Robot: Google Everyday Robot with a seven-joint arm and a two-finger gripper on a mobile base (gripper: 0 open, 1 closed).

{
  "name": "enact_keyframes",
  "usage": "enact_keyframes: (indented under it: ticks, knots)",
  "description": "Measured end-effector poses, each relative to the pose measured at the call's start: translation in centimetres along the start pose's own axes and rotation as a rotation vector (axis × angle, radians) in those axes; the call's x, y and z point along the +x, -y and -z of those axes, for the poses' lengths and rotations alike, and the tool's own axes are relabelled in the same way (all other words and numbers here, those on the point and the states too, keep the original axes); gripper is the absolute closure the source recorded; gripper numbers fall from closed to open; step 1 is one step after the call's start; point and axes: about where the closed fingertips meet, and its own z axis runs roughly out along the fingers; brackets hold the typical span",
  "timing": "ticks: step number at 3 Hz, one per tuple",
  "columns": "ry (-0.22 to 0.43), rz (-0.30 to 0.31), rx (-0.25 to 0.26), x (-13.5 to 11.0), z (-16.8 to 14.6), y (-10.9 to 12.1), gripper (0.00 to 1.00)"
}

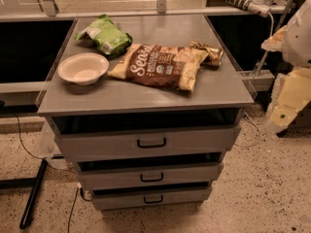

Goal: Open middle drawer

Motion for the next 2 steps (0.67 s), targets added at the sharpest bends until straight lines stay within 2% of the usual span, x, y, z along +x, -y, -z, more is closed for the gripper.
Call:
enact_keyframes:
  ticks: [1,2]
  knots:
    - [0.001,0.008,0.0,-0.3,-0.7,-0.5,0.0]
    - [0.047,0.04,-0.007,-0.3,-2.6,-1.7,0.0]
